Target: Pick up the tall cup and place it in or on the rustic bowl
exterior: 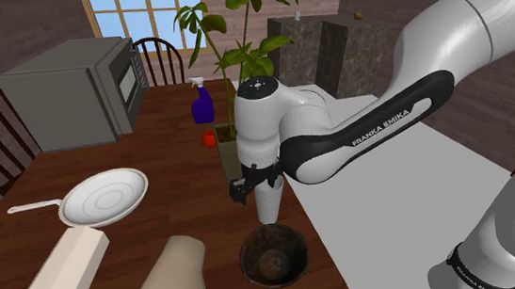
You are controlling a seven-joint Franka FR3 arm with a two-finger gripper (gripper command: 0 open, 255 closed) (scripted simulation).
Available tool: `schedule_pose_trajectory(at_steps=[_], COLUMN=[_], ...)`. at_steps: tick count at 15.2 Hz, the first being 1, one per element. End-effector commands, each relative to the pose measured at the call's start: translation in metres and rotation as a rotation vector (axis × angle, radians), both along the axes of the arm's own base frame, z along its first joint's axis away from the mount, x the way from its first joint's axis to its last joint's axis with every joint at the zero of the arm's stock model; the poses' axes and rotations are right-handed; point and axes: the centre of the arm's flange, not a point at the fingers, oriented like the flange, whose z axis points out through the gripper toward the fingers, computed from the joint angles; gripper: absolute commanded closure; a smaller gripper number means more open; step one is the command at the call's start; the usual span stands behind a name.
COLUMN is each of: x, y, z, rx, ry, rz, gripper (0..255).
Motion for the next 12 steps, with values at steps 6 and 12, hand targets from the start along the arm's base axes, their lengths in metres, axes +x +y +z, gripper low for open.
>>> schedule_pose_trajectory(at_steps=[6,12], x=[0.0,0.0], y=[0.0,0.0001], z=[-0.0002,-0.0002], rx=[0.0,0.0], ry=[0.0,0.0], rz=[0.0,0.0], gripper=[255,255])
